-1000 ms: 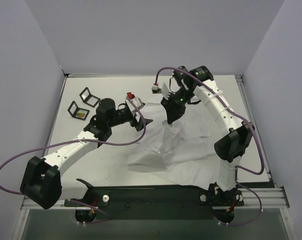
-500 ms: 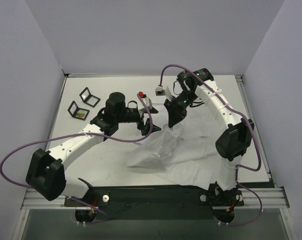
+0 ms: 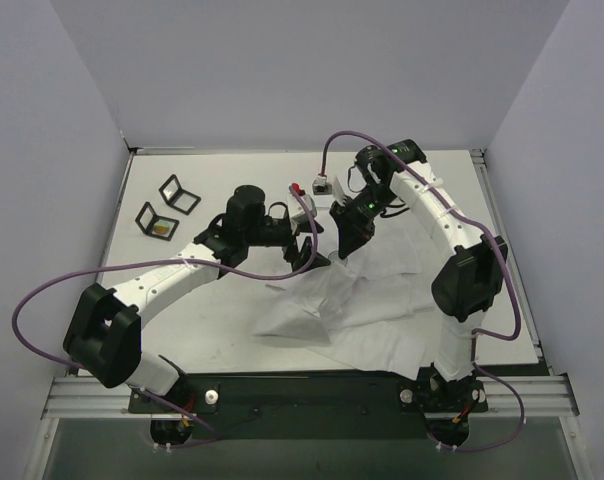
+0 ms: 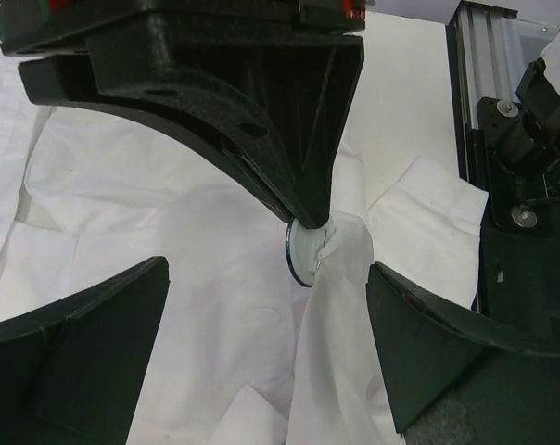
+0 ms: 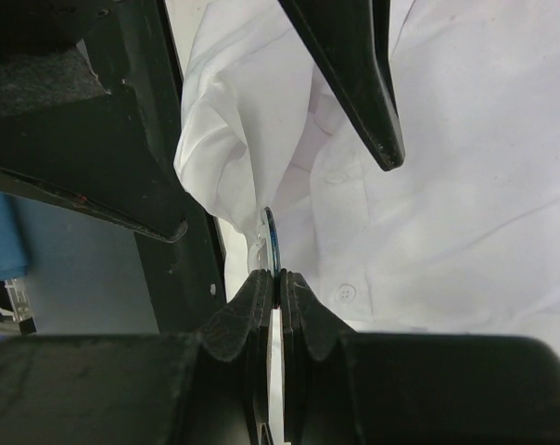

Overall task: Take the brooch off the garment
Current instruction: Open the brooch over the flattened clothing.

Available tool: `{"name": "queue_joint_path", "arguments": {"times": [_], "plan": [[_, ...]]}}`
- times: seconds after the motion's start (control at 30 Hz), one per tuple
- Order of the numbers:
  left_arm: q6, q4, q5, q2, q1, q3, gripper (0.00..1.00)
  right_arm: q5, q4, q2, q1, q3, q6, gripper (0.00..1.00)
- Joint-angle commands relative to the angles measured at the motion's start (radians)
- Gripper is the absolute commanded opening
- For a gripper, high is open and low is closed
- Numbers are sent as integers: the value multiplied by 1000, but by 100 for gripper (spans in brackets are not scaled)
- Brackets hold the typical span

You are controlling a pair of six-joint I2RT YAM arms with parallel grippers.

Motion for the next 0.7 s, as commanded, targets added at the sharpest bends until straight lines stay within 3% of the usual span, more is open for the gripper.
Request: {"name": "queue_joint_path", "arguments": {"times": [0.0, 0.47, 0.67], "plan": [[-48, 45, 27, -19, -2, 18, 97, -31, -183, -46, -4, -15, -8, 0], [-93, 78, 47, 16, 1, -3, 97, 7, -112, -17, 63, -15, 52, 0], [-131, 109, 108, 25, 68, 5, 97, 24, -101, -26, 74, 64, 86, 0]]}}
